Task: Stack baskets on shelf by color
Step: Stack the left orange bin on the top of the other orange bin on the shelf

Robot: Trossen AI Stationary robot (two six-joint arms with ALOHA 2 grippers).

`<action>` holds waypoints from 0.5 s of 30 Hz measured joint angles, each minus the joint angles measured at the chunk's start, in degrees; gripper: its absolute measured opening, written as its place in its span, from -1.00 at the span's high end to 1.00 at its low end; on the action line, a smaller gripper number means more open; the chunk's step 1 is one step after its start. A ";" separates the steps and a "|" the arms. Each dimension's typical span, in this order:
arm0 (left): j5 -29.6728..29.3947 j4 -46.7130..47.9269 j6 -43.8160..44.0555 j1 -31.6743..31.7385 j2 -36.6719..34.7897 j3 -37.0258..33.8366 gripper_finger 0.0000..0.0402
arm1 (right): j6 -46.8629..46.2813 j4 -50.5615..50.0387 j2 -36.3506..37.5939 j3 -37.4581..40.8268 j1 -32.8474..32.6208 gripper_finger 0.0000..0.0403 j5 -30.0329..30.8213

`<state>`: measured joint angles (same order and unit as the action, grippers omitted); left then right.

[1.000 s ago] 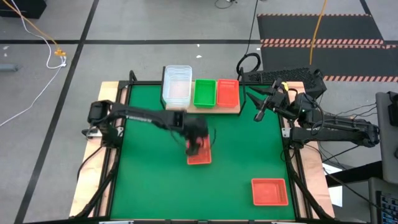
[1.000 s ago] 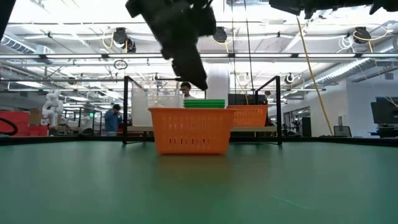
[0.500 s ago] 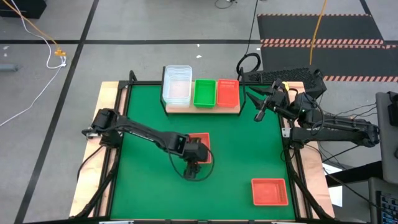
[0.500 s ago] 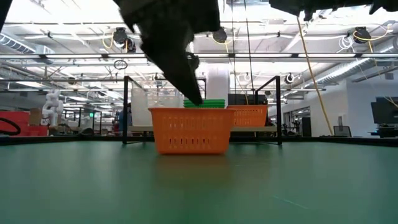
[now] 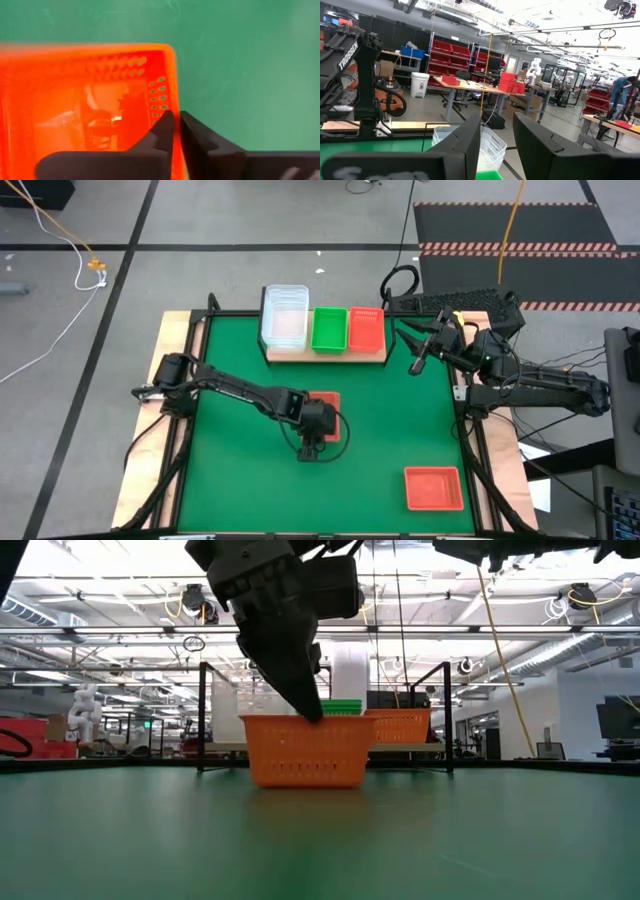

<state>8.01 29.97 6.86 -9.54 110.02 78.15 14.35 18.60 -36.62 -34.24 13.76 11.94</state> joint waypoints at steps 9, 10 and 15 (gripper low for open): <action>-0.04 -0.15 2.85 -0.13 0.00 0.07 0.88 | 1.60 0.46 0.00 0.00 0.00 0.45 -0.01; -0.09 -0.17 3.38 -0.13 0.00 0.07 0.88 | 1.76 0.63 0.00 0.00 0.00 0.45 0.00; -0.44 -0.15 5.57 0.04 0.00 0.07 0.67 | 2.04 1.88 0.00 0.00 0.00 0.45 -0.02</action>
<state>7.57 29.82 12.43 -9.50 110.02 78.22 16.39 20.48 -36.62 -34.24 13.76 11.92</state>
